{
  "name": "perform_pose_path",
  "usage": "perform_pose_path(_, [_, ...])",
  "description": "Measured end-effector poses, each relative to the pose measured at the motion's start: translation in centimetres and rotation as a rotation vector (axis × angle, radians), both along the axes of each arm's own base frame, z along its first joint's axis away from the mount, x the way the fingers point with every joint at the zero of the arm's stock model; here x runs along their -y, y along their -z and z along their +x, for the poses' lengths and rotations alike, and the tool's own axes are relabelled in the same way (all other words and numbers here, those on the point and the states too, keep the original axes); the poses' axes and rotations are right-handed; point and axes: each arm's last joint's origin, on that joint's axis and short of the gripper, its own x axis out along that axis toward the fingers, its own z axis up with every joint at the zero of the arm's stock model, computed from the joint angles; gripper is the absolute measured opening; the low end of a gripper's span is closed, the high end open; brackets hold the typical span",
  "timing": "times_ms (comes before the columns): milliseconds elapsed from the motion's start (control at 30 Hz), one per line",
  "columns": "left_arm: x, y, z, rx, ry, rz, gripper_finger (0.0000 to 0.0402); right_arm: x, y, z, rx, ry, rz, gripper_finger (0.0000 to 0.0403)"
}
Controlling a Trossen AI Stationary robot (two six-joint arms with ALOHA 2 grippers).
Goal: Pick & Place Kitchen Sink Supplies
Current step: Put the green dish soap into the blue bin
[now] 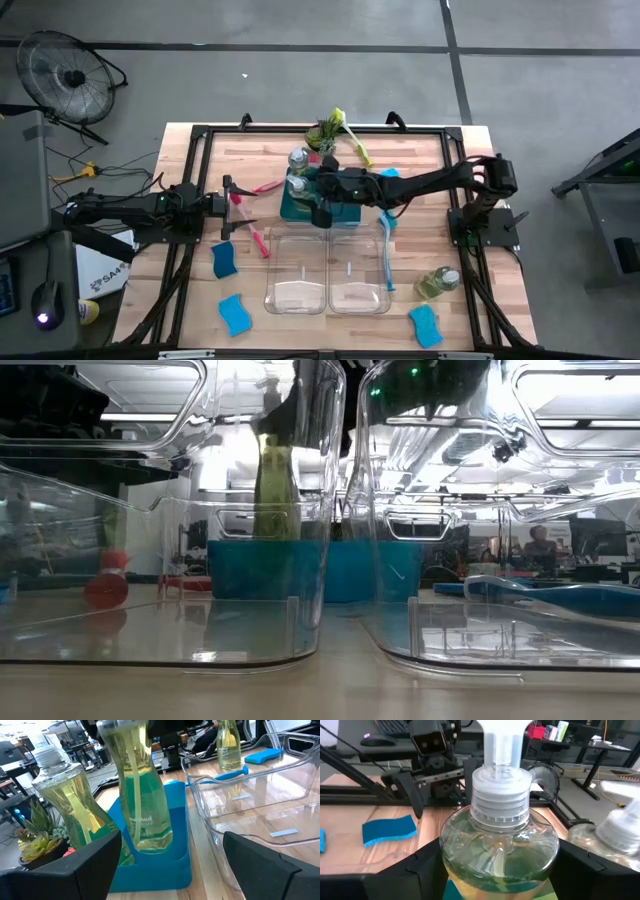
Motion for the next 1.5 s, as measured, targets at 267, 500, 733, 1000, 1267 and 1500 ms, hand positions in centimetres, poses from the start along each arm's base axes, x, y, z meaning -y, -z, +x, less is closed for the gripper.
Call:
perform_pose_path(267, [0.0, 0.0, 0.0, 0.000, 0.000, 0.000, 0.0344, 0.4, 0.6, 1.6, 0.002, 0.012, 0.019, 0.0271])
perform_pose_path(500, [0.0, 0.0, 0.0, 0.000, 0.000, 0.000, 0.0344, 0.7, 1.0, 2.5, 0.000, 0.024, 0.028, 0.0271])
perform_pose_path(733, [0.0, 0.0, 0.0, 0.000, -0.001, 0.000, 0.0344, 0.7, 1.6, 2.7, -0.001, 0.029, 0.040, 0.0271])
perform_pose_path(1000, [0.0, 0.0, 0.0, 0.000, 0.000, 0.000, 0.0344, 1.0, 2.3, 2.9, -0.014, 0.048, 0.051, 0.0271])
perform_pose_path(1267, [0.0, 0.0, 0.0, 0.000, 0.000, 0.000, 0.0344, 1.1, 2.6, 3.0, -0.013, 0.055, 0.050, 0.0271])
perform_pose_path(1500, [0.0, 0.0, 0.0, 0.000, 0.000, 0.000, 0.0344, 1.3, 2.7, 3.1, -0.016, 0.058, 0.050, 0.0280])
